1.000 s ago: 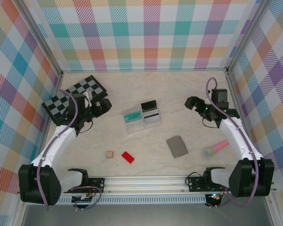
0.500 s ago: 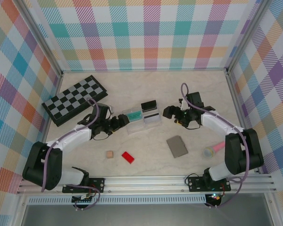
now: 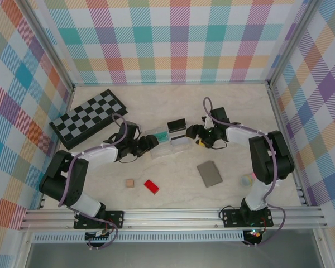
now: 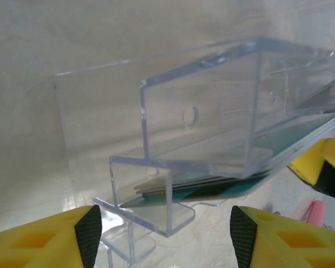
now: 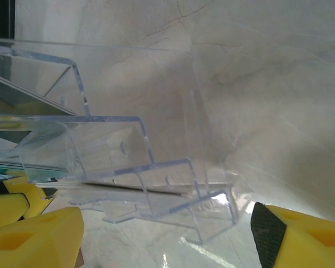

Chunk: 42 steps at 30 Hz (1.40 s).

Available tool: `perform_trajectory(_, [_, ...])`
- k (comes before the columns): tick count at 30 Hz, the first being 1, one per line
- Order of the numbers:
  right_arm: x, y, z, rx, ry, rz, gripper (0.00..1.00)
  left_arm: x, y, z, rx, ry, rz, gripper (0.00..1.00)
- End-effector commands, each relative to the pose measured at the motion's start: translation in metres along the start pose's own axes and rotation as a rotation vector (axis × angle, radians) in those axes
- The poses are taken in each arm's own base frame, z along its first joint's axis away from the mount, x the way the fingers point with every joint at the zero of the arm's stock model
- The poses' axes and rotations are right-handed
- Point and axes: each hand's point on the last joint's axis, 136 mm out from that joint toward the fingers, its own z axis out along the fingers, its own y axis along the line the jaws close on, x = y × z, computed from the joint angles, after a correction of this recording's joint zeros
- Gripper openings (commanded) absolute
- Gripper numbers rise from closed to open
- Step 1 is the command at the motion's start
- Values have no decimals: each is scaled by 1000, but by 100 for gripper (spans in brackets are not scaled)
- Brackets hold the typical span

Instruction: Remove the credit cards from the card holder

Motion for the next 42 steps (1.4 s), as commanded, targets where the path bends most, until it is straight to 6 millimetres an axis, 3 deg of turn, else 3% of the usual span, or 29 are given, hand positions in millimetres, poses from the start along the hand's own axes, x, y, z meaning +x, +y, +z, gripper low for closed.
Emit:
perform_trajectory(1, [-10,25,5,-88,2,-38,79,-15,-32,6,93,-31,17,64])
perform_trajectory(11, [-35,41,13,-112,-22,-61,77,-39,-45,26,105,-59,37,64])
perform_trajectory(15, [-42,39,15,-88,-28,-64,77,-50,-40,30,45,-91,51,64])
perform_trajectory(18, [-41,31,6,-15,-55,-61,81,-56,-31,23,-12,-134,62,68])
perform_trajectory(21, [-39,20,-16,107,-97,-64,89,-55,-26,15,-45,-148,77,75])
perform_trajectory(24, [-25,4,-45,241,-123,-70,94,-49,-22,2,-65,-157,92,86])
perform_trajectory(27, [2,-15,-76,366,-109,-66,97,-43,-16,-16,-83,-180,103,93])
perform_trajectory(33, [77,-63,-114,546,-15,52,98,-36,-5,-50,-129,-246,123,100])
perform_trajectory(38, [122,-83,-115,538,48,147,96,-37,-6,-66,-134,-284,134,100])
perform_trajectory(42, [137,-86,-103,495,83,189,92,-36,-8,-68,-129,-280,138,100])
